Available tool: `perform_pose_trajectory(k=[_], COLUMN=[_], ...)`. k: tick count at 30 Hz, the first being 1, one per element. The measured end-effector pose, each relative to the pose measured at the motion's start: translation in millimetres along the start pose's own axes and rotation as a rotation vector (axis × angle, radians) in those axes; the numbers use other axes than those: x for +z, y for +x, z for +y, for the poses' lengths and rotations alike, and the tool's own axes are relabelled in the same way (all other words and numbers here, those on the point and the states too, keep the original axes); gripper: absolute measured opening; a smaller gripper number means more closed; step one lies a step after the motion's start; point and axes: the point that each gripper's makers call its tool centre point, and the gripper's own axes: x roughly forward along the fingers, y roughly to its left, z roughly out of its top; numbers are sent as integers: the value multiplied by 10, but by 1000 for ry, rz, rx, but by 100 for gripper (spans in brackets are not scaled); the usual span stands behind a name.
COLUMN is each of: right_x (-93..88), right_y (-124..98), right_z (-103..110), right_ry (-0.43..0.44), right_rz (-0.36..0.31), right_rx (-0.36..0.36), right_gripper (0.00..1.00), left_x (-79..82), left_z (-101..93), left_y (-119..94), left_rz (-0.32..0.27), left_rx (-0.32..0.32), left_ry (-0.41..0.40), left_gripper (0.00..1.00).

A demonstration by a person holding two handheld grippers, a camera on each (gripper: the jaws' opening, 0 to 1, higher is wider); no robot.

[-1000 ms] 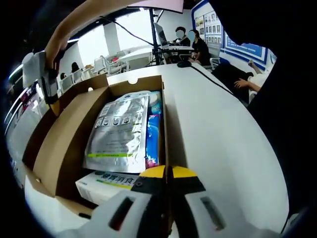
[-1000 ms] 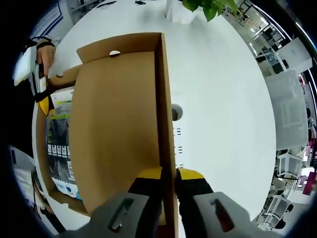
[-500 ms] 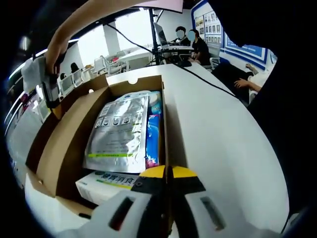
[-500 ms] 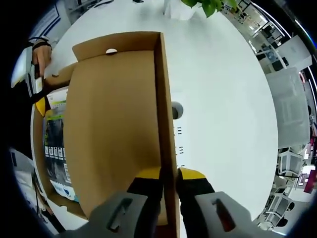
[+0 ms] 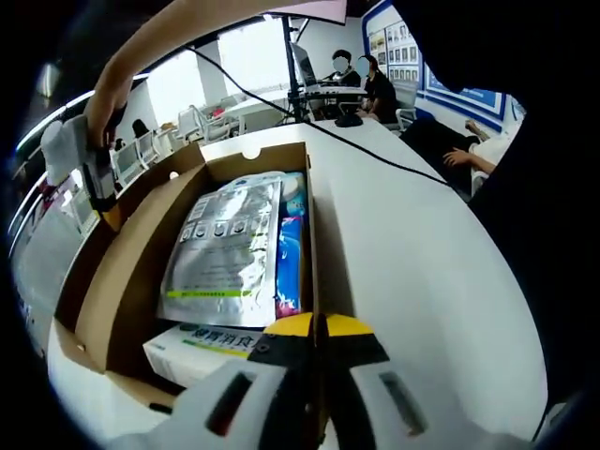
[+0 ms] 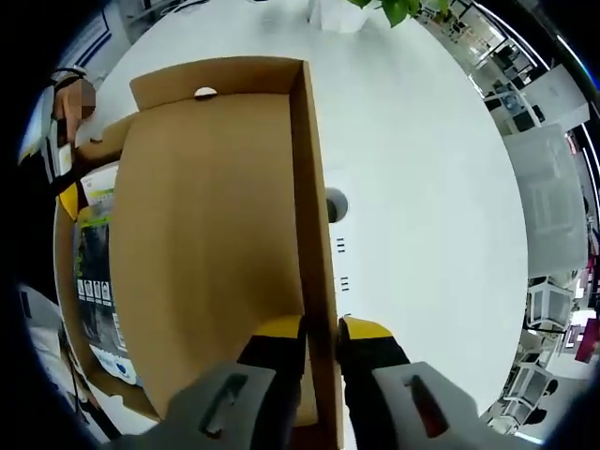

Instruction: Operate the shoe box by opening the lid, removing the specified soft item, and placing it in the target area until the item is outside and the box remains undamaged.

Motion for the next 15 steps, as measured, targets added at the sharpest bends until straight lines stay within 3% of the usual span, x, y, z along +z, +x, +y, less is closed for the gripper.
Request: perform_pose_trajectory(k=[15], right_x=[-31], right_y=[161], right_z=[-8], right_ry=[2], right_rz=[13], right_rx=[7], right_gripper=[16], left_x=[4], left_z=[-1], left_y=[1], left_rz=[1], left_rx=[0], left_ry=[0], left_gripper=[2])
